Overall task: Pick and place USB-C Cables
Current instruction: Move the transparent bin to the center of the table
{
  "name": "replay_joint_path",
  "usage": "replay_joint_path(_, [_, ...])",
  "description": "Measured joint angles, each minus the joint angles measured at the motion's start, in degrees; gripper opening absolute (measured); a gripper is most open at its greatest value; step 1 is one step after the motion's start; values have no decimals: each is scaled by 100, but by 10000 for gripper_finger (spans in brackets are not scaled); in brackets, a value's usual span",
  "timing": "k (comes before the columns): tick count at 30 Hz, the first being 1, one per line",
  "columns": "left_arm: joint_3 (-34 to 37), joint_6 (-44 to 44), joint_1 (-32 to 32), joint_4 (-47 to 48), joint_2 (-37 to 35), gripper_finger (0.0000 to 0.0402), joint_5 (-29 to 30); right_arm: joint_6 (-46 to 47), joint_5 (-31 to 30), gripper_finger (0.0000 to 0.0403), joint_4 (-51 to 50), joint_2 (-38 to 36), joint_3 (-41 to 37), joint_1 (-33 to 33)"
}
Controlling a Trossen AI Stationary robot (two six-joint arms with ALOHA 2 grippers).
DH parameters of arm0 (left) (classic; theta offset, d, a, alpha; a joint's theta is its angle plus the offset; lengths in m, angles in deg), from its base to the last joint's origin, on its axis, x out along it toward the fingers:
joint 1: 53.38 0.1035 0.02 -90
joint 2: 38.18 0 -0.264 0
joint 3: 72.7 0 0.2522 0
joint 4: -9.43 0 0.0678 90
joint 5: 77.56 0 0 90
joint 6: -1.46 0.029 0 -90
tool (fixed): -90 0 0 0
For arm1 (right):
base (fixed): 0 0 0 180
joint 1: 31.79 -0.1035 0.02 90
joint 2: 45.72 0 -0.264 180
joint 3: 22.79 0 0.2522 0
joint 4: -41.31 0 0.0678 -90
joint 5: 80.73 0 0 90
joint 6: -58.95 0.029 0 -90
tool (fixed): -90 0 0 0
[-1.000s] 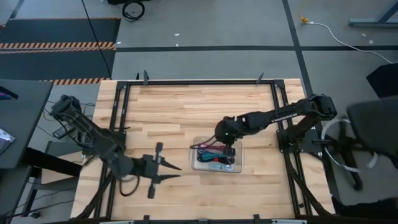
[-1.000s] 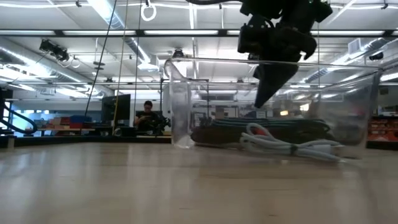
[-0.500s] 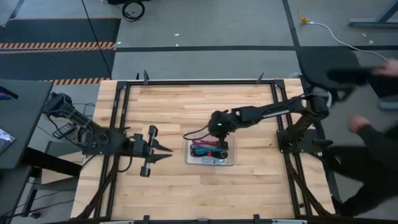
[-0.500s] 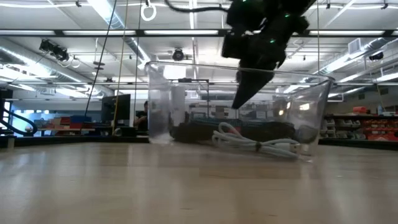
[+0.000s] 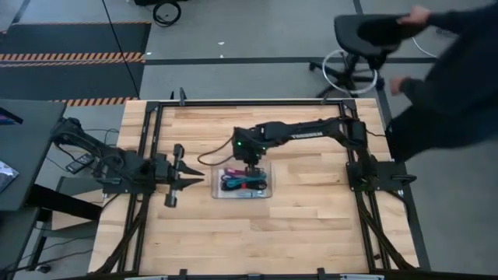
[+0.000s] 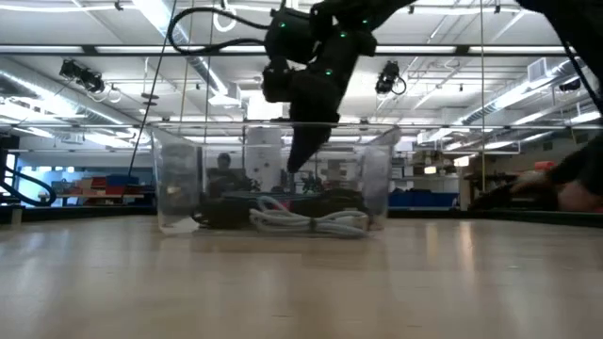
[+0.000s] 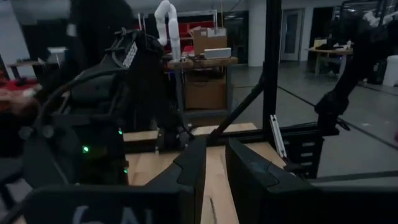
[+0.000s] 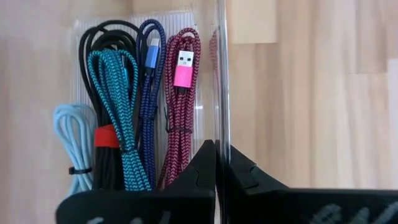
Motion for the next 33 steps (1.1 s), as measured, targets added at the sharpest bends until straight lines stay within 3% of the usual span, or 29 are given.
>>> replay_joint_path(5, [-2,-306,-153,661,-463,68,2,81,255,4,-458,341,386,234])
replay_joint_path(12, [-2,-354,-403,814,-511,68,2,-263,122,4,-1193,319,396,293])
replay_joint_path(33, [-2,-504,-659,855,-507,57,26,-280,-130,9,-1321,221,363,210])
